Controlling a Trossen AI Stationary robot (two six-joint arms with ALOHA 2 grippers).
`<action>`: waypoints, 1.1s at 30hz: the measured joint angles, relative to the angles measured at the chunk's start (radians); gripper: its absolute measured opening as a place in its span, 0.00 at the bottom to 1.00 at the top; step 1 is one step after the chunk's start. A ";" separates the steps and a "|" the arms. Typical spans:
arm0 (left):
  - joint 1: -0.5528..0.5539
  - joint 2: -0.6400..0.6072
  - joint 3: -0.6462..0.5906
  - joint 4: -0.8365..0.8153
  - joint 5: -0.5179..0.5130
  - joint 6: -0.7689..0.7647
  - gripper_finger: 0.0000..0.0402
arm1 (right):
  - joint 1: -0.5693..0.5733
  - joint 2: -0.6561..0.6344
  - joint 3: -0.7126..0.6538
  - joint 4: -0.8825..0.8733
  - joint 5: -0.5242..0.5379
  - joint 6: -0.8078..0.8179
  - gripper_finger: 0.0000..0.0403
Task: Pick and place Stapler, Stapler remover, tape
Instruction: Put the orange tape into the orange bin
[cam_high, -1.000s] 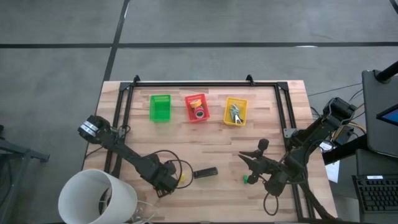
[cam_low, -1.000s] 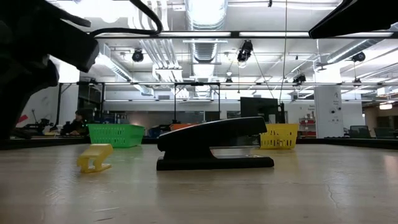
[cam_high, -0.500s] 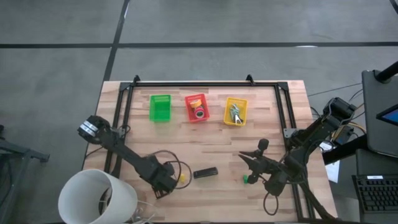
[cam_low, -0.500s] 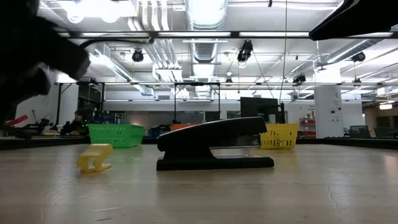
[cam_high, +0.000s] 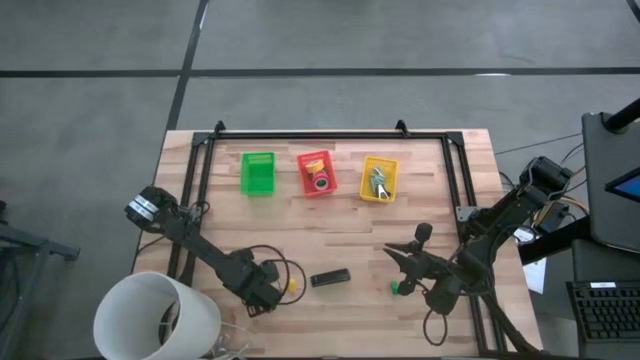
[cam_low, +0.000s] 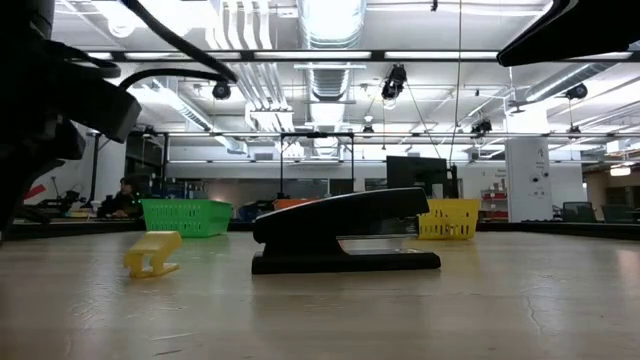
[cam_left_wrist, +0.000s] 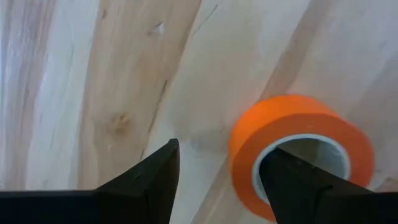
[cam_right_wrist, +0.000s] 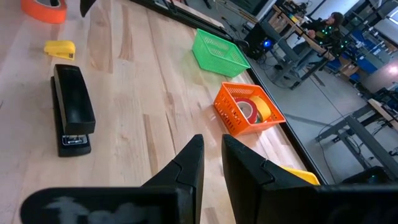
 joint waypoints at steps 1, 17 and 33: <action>0.000 0.000 0.000 0.007 0.000 -0.002 0.53 | 0.000 0.000 0.000 0.000 0.000 0.000 0.13; 0.002 -0.001 -0.012 0.014 -0.090 -0.086 0.28 | -0.007 0.000 -0.002 -0.001 0.001 0.003 0.13; 0.032 -0.014 -0.012 -0.011 -0.235 -0.046 0.17 | -0.011 0.000 -0.003 -0.001 0.001 0.003 0.13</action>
